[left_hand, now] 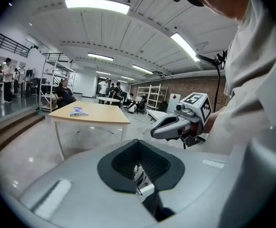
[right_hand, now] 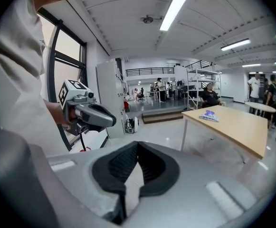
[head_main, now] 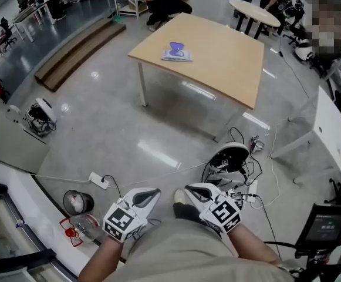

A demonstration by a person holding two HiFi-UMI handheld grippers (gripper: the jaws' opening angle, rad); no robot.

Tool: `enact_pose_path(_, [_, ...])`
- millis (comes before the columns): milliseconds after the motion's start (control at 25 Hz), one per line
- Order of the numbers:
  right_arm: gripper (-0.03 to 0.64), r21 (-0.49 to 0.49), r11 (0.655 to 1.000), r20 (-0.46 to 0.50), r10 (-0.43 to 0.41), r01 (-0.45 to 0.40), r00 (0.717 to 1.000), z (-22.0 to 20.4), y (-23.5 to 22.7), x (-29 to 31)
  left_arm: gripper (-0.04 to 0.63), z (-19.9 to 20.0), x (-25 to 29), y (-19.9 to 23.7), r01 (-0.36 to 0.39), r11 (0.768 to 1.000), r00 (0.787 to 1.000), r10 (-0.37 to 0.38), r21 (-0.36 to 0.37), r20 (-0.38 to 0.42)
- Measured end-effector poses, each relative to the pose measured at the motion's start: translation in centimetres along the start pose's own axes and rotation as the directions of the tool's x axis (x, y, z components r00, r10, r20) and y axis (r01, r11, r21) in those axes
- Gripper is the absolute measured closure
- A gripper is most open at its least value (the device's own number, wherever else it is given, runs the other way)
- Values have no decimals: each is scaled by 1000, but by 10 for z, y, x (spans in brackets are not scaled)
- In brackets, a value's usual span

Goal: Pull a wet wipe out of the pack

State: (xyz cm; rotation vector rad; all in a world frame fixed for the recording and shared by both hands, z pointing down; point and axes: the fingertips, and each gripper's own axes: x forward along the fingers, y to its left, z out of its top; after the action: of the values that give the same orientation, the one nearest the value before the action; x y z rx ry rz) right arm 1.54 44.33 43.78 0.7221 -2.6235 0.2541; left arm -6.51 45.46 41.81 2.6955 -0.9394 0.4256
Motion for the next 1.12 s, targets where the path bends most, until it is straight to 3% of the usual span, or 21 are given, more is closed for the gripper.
enact_pose_path(520, [614, -19, 1000, 18, 3, -3, 1000, 10, -176, -4, 589, 86, 157, 57, -26, 998, 1000, 26, 52, 5])
enact_pose_path(840, [614, 26, 1000, 39, -18, 17, 999, 23, -230, 5, 589, 110, 199, 96, -4, 999, 999, 5, 43, -38])
enact_pose_path(1120, [614, 38, 999, -2, -39, 39, 999, 25, -286, 45, 589, 121, 251, 153, 39, 998, 999, -38, 48, -24])
